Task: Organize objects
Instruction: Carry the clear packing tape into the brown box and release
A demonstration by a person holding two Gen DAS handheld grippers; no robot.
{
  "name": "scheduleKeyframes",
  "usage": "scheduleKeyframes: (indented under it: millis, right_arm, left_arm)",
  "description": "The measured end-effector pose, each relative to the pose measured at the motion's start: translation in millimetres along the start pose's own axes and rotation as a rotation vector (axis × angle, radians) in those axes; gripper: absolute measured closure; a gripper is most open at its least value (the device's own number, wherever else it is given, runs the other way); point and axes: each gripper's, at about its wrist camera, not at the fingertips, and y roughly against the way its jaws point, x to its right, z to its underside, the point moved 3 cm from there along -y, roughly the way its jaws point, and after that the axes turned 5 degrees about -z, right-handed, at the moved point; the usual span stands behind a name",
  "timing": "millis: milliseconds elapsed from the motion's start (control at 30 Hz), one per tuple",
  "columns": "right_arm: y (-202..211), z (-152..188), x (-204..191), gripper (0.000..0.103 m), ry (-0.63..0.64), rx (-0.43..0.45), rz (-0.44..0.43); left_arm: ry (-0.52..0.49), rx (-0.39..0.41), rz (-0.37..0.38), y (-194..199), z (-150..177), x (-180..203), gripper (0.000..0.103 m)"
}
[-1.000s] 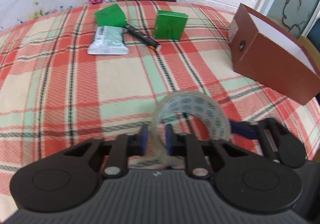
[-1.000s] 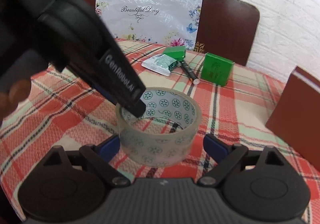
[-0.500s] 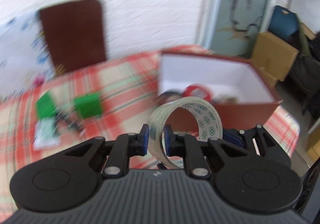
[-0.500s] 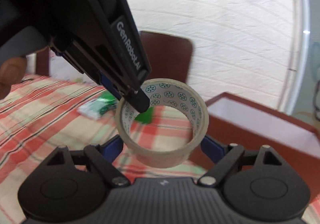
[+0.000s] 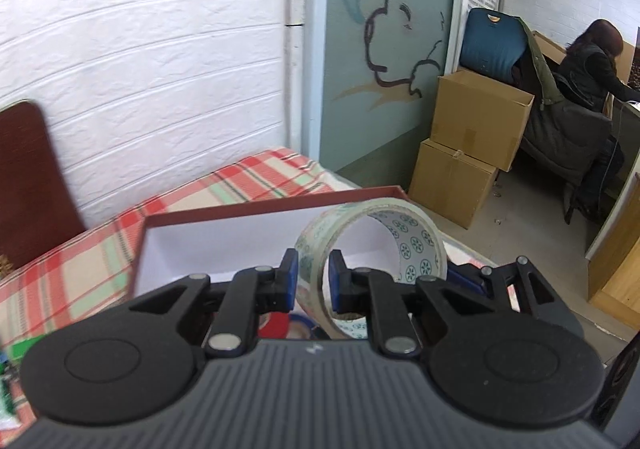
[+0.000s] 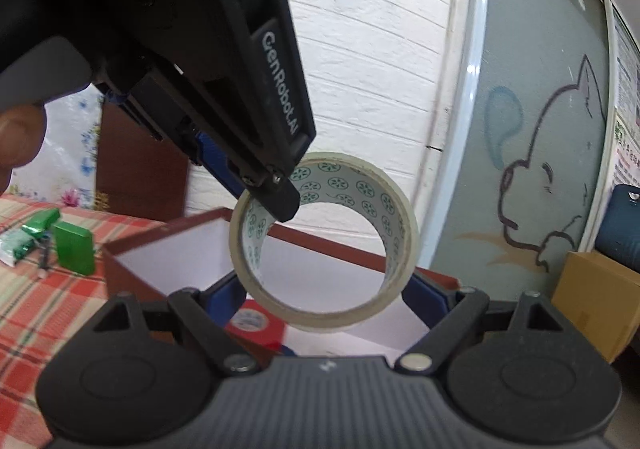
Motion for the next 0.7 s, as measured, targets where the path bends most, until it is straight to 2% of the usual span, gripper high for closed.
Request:
scheduleKeyframes:
  millis: [100, 167, 200, 300, 500, 700]
  right_arm:
    - [-15, 5, 11, 0.014, 0.019, -0.027, 0.038]
    - [-28, 10, 9, 0.010, 0.036, -0.049, 0.064]
    - [-29, 11, 10, 0.009, 0.021, -0.044, 0.063]
    - [-22, 12, 7, 0.010, 0.006, -0.028, 0.067]
    - [0, 17, -5, 0.010, -0.031, -0.015, 0.062]
    - [32, 11, -28, 0.010, -0.107, 0.030, 0.035]
  left_arm:
    - [-0.010, 0.001, 0.002, -20, -1, 7, 0.080]
    - [-0.015, -0.021, -0.041, -33, 4, 10, 0.073]
    - [-0.022, -0.033, -0.063, -37, 8, 9, 0.073]
    - [-0.015, -0.057, -0.062, -40, 18, 3, 0.073]
    - [0.005, -0.052, -0.074, -22, 27, -8, 0.073]
    - [0.008, -0.013, -0.096, 17, 46, -29, 0.073]
